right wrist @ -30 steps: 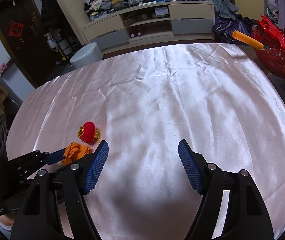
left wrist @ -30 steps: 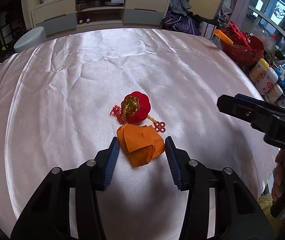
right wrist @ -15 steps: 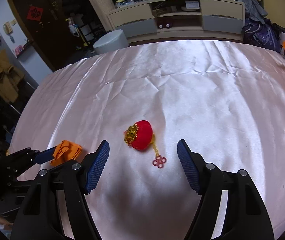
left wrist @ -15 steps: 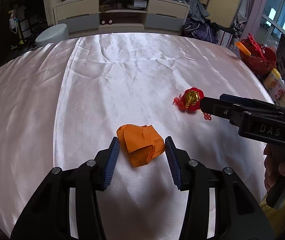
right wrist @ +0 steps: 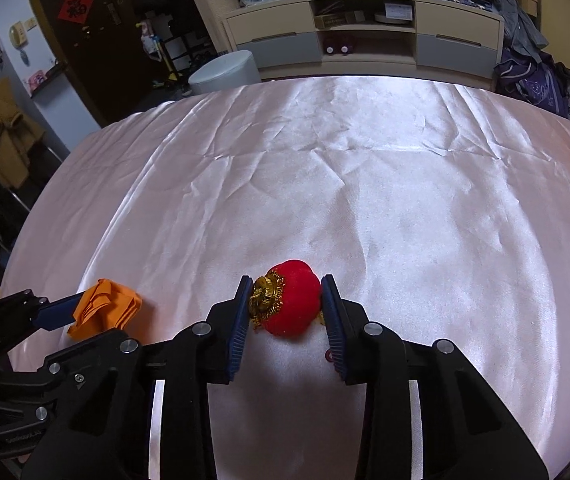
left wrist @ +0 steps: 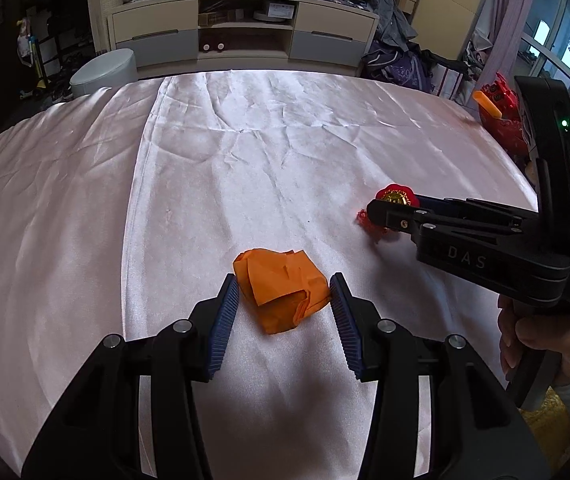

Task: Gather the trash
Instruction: 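Grasp the orange cloth with left tool while right tool grasps red ornament, then carry the orange cloth and red ornament over the bin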

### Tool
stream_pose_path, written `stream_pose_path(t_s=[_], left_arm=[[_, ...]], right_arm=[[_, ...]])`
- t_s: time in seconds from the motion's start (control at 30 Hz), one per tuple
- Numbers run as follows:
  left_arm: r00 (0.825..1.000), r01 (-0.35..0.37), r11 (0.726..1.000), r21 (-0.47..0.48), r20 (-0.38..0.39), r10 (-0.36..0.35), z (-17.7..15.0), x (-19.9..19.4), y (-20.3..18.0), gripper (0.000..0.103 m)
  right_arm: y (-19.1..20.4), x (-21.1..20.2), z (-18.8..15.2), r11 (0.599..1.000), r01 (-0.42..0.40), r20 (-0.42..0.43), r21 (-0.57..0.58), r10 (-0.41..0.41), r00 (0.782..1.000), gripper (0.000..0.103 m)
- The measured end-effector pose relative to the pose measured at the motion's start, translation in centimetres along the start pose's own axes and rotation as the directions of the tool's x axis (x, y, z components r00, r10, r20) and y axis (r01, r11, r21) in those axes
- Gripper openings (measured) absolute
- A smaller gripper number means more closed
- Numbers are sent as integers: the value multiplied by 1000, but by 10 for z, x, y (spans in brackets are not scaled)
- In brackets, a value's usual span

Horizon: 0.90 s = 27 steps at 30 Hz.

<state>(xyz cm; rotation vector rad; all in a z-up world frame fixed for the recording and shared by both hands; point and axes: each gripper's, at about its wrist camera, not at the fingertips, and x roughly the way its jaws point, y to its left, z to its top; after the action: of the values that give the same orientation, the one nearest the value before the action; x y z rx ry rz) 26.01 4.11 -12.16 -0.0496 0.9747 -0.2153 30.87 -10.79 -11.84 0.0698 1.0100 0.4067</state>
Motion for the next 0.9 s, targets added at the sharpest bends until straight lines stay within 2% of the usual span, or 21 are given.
stream_pose_path(t_s=[0.2, 0.4, 0.67, 0.9], left_arm=[[999, 20, 1000, 8, 46, -20, -5, -29, -14, 45], [993, 55, 998, 28, 101, -58, -19, -69, -42, 45], [991, 80, 995, 59, 107, -86, -59, -109, -70, 45], [989, 94, 993, 75, 105, -101, -100, -137, -86, 45]], right_arm=[[7, -49, -8, 1000, -6, 53, -18, 7, 999, 36], [14, -114, -19, 1000, -21, 128, -17, 23, 992, 36], [24, -194, -52, 999, -32, 210, -32, 38, 977, 36], [32, -233, -89, 998, -31, 234, -48, 42, 971, 36]])
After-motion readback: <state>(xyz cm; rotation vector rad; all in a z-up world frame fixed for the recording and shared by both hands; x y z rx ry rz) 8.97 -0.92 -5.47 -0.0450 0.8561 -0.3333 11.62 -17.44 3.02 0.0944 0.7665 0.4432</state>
